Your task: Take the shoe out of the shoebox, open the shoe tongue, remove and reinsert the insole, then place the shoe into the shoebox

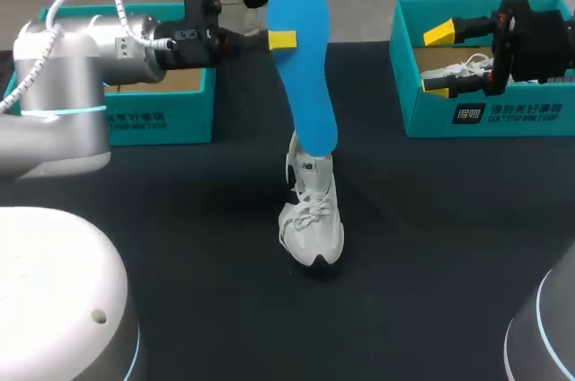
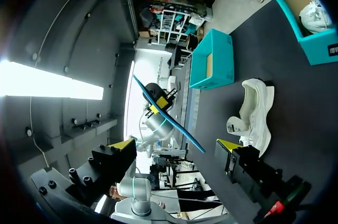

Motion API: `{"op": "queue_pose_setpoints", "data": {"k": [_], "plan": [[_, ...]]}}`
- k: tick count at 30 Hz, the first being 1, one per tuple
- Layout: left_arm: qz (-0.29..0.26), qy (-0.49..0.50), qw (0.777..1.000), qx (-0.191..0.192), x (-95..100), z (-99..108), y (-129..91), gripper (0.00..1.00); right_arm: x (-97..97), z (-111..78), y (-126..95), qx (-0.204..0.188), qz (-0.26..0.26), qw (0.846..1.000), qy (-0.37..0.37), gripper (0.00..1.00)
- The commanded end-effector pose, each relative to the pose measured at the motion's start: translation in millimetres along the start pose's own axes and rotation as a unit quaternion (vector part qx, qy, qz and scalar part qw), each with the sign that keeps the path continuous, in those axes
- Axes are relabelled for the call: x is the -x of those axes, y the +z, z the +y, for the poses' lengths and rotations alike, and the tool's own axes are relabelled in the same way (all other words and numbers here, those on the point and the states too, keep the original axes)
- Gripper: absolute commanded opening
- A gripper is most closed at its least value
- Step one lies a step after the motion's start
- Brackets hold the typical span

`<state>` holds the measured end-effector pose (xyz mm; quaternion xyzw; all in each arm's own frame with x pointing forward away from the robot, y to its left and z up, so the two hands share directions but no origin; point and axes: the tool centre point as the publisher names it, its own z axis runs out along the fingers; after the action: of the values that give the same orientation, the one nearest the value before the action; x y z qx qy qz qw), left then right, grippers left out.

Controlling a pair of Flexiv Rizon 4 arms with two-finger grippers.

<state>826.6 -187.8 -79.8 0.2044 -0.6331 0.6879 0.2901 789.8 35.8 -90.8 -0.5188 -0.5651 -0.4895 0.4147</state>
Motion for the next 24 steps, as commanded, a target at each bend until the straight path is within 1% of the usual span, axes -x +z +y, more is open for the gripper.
{"op": "queue_pose_setpoints", "data": {"k": [1, 2, 3, 4, 6, 7, 8, 11, 12, 24], "plan": [[0.002, -0.001, 1.0, 0.007, 1.9, -1.1, -0.1, 0.0, 0.0, 0.1, 0.9, 0.0, -0.001, 1.0, 0.0, 1.0], [0.013, -0.029, 0.999, 0.005, 3.6, -1.4, 1.6, 0.0, 0.0, 0.1, 0.9, 0.0, -0.001, 1.0, 0.0, 1.0], [0.012, -0.056, 0.998, -0.007, 4.1, -2.6, 2.1, 0.0, 0.0, 0.1, 0.9, 0.0, -0.001, 1.0, 0.0, 1.0], [0.011, -0.09, 0.996, 0.0, 5.2, -3.2, 3.1, 0.0, 0.0, 0.1, 0.9, 0.0, -0.001, 1.0, 0.0, 1.0], [0.011, -0.117, 0.993, -0.015, 5.0, -3.8, 3.2, 0.0, 0.0, 0.1, 0.9, 0.0, -0.001, 1.0, 0.0, 1.0], [0.015, -0.136, 0.99, -0.01, 4.6, -3.5, 3.4, 0.0, 0.0, 0.1, 0.9, 0.0, -0.001, 1.0, 0.0, 1.0], [0.021, -0.155, 0.987, -0.032, 5.5, -3.6, 2.7, 0.0, 0.0, 0.1, 0.9, 0.0, -0.001, 1.0, 0.0, 1.0], [0.064, -0.222, 0.972, -0.05, 8.4, -2.2, 0.6, 0.0, 0.0, 0.1, 0.9, 0.0, -0.001, 1.0, 0.0, 1.0], [0.067, -0.227, 0.971, -0.035, 9.1, -1.6, 0.2, 0.0, 0.0, 0.1, 0.9, 0.0, -0.001, 1.0, 0.0, 1.0], [0.067, -0.227, 0.971, -0.035, 9.1, -1.6, 0.2, 0.0, 0.0, 0.1, 0.9, 0.0, -0.001, 1.0, 0.0, 1.0]]}}
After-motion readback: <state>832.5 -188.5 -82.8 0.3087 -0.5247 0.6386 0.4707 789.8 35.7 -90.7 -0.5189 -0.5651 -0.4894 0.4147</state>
